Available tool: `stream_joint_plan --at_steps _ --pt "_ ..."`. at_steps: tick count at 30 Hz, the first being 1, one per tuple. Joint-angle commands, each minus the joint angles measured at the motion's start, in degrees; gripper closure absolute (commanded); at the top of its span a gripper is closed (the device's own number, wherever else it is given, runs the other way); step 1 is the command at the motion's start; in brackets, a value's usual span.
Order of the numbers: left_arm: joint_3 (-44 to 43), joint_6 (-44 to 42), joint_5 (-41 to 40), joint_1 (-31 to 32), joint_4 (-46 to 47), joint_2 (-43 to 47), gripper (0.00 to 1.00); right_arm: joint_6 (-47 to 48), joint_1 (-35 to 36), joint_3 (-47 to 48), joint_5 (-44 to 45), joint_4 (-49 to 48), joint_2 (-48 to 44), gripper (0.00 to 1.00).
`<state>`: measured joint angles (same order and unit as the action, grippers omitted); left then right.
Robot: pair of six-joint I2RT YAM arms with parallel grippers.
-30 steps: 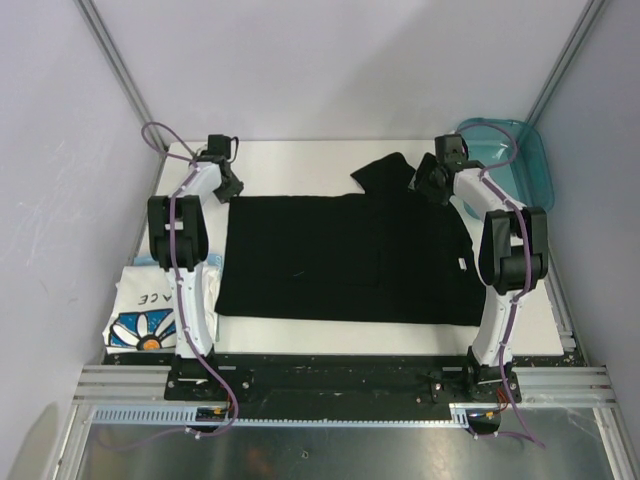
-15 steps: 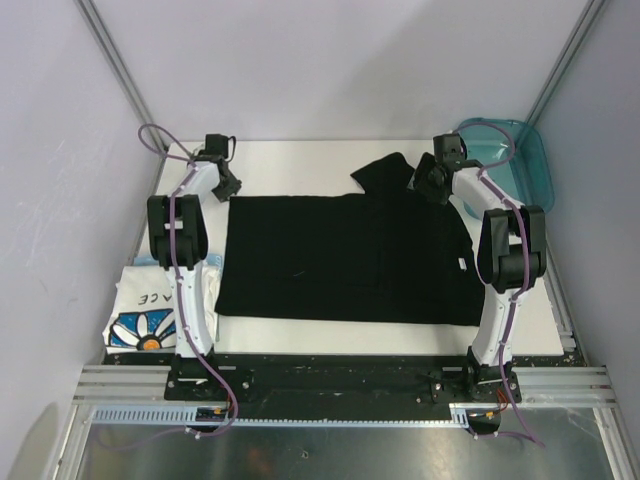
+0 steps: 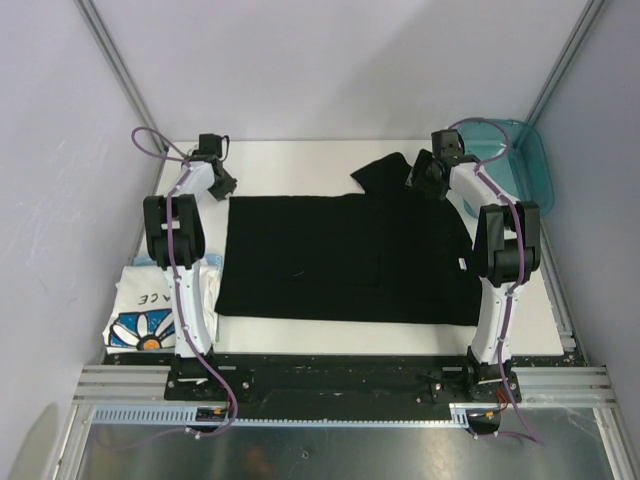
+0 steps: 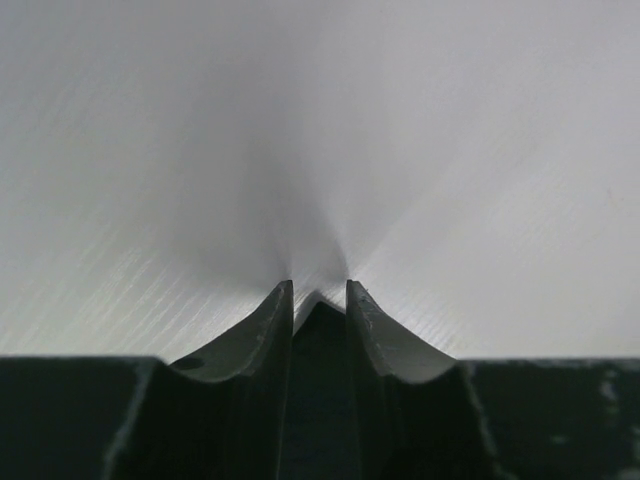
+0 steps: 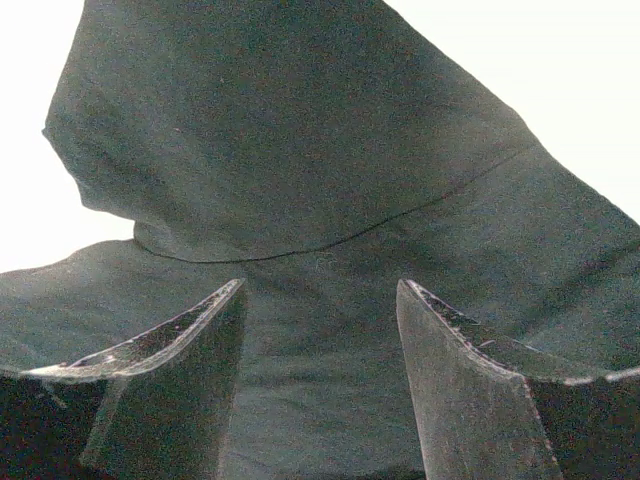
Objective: Fold and stack the t-shirts
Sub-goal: Grap the side of the flattened tshirt furthest away from the robot with both arms
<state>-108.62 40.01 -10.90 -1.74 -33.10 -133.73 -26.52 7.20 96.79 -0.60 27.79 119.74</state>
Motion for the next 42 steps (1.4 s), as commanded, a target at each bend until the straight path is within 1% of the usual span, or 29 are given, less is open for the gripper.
stream_joint_plan --at_steps 1,8,18,34,42 --pt "-2.1 -0.6 3.0 0.0 0.2 -1.9 0.66 1.2 -0.3 3.1 -0.5 0.8 1.3 0.35" --pt "-2.4 -2.8 4.6 0.1 0.1 -2.2 0.68 1.1 -0.3 2.9 -0.4 0.8 1.8 0.35" --pt "0.1 -3.6 3.0 0.4 -0.5 -0.3 0.69 1.2 -0.6 3.1 -0.4 1.0 1.6 0.35" --pt "1.2 -4.2 1.2 1.2 -2.0 0.2 0.71 1.6 -1.4 1.8 -0.6 1.0 0.6 0.35" --pt "1.8 -5.0 0.6 1.2 -2.5 0.7 0.71 1.6 -1.7 1.1 -1.0 0.6 0.5 0.35"
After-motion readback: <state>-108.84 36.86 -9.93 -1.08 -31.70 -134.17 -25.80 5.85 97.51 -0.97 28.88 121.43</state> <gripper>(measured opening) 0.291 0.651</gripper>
